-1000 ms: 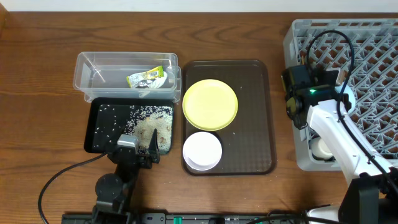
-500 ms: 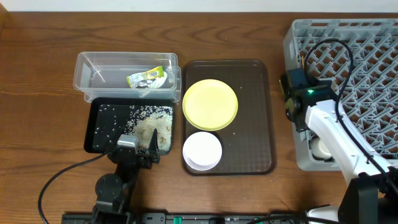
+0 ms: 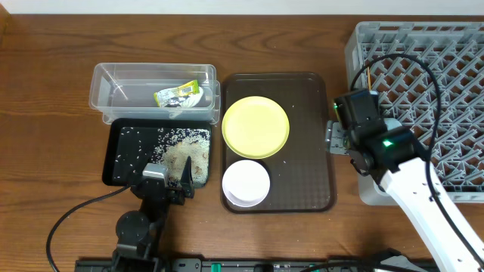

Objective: Sort waste into correct bins and load items into the dishwasher rack
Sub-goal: 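Reach the right gripper to the pink bowl and grasp it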

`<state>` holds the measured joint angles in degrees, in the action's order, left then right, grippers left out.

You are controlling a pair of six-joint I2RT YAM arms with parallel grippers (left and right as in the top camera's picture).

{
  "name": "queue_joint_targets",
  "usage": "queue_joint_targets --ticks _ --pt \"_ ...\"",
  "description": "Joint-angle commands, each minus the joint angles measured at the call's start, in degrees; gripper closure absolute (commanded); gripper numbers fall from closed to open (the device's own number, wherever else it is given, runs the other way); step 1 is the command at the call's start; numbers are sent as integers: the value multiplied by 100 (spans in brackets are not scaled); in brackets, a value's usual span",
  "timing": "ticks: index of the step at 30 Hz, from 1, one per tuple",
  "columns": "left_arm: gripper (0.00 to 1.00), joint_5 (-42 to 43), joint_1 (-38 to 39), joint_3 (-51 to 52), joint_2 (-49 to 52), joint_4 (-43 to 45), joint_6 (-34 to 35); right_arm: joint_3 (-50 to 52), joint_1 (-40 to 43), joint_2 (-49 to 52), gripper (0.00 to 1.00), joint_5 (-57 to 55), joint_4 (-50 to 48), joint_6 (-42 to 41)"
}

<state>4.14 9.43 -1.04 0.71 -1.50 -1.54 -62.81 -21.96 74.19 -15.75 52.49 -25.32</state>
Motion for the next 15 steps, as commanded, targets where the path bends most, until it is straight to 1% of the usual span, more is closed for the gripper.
queue_joint_targets --ticks 1,5,7,12,15 --pt "9 81 -26 81 -7 -210 -35 -13 -63 0 24 1478 -153 -28" --pt "9 81 -26 81 -7 -210 -37 -9 -157 164 25 2393 -417 376" --pt "9 81 -26 81 -7 -210 -37 -9 -306 295 27 2485 -450 444" --pt "9 81 -26 81 -7 -210 -37 -7 -1014 892 37 2577 -461 859" --pt "9 81 -26 81 -7 -210 -37 -7 -1532 1333 39 2588 -511 1172"
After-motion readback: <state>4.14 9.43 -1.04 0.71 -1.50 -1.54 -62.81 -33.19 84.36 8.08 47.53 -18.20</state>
